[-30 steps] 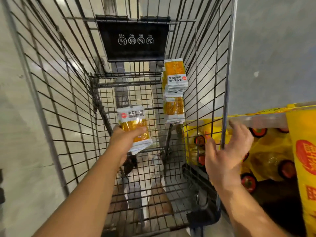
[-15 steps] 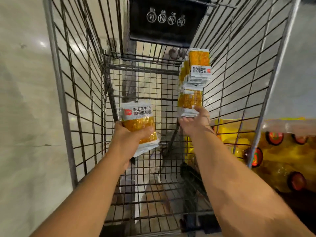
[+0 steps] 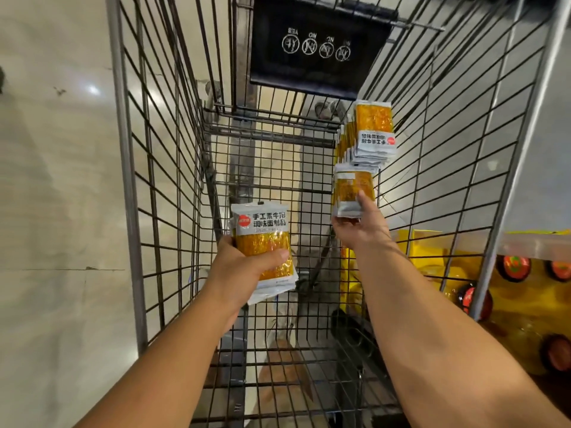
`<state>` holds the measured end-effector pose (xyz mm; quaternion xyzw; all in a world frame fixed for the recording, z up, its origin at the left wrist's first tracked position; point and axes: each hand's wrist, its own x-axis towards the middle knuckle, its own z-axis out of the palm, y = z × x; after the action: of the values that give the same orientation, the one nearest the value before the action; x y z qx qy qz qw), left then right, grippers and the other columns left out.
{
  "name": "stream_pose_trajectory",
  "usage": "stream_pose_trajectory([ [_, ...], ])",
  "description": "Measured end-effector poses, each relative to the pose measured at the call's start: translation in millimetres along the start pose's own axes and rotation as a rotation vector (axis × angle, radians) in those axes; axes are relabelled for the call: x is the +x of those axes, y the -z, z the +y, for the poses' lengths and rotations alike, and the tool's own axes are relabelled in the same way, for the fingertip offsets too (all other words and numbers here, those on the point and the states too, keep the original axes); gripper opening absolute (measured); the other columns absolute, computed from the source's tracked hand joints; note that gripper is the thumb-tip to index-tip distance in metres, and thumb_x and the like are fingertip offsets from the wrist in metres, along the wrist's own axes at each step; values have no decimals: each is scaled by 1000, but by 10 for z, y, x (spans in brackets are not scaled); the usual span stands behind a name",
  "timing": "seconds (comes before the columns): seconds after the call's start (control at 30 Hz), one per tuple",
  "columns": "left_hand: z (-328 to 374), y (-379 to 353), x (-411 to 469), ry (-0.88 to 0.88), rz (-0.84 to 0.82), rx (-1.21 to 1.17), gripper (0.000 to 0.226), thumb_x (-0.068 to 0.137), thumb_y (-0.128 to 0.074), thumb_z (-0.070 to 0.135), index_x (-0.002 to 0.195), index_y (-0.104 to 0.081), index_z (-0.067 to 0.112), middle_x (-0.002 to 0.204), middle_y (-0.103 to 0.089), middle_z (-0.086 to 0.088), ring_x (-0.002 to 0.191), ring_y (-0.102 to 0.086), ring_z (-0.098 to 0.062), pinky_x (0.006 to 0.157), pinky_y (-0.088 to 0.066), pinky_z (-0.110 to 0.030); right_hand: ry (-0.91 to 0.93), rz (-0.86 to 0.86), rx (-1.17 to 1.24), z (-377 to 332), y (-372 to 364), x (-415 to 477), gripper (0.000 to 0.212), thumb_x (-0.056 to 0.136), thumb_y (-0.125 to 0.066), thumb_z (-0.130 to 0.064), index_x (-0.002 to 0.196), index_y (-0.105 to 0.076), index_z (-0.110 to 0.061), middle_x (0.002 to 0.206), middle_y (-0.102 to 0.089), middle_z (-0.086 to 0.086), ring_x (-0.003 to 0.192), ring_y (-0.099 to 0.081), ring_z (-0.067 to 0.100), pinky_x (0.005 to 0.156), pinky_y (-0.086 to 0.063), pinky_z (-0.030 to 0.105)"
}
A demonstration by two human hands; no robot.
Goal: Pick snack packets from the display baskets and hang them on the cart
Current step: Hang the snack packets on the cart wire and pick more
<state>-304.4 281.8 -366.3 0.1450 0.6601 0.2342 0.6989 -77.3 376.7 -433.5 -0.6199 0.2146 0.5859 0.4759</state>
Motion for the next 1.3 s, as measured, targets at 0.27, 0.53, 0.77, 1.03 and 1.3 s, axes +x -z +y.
stream_pose_trajectory([
  [0.27, 108, -63, -338, 20, 23, -95, 60, 69, -86, 14, 122, -59, 24, 106, -78, -4, 94, -76, -25, 87, -59, -45, 3, -82, -172, 82, 195, -462, 12, 97, -59, -25, 104, -59, -16, 92, -62, 8, 77, -57, 19, 63, -44, 27],
  [0.53, 615, -64, -1450, -75, 65, -122, 77, 62, -91, 17, 131, -56, 22, 112, -76, -6, 100, -75, -27, 93, -57, -50, 16, -443, -240, 187, 459, -2173, 47, 81, -69, -19, 127, -63, -9, 113, -71, 12, 95, -69, 28, 77, -57, 37],
  [0.77, 1194, -106, -2567, -366, 158, -163, 93, 51, -95, 25, 134, -53, 19, 116, -75, -7, 104, -73, -28, 97, -56, -53, 212, -740, -544, -163, 130, -3518, 45, 77, -76, -17, 117, -56, -10, 114, -73, 17, 96, -72, 32, 81, -59, 47],
  [1.03, 1625, -16, -3446, -669, 17, -20, 76, 58, -87, 17, 127, -56, 21, 112, -76, -3, 101, -74, -23, 86, -59, -41, 665, -848, -965, -640, 84, -4631, 54, 76, -80, -4, 121, -59, -26, 109, -75, 3, 97, -74, 20, 82, -57, 38],
  [1.3, 1841, 208, -3921, -805, -288, 198, 76, 61, -93, 16, 129, -60, 21, 115, -75, -5, 103, -74, -24, 89, -60, -46, 940, -648, -718, -191, 343, -5389, 36, 84, -79, -10, 116, -62, -16, 106, -77, 3, 98, -74, 20, 82, -60, 30],
])
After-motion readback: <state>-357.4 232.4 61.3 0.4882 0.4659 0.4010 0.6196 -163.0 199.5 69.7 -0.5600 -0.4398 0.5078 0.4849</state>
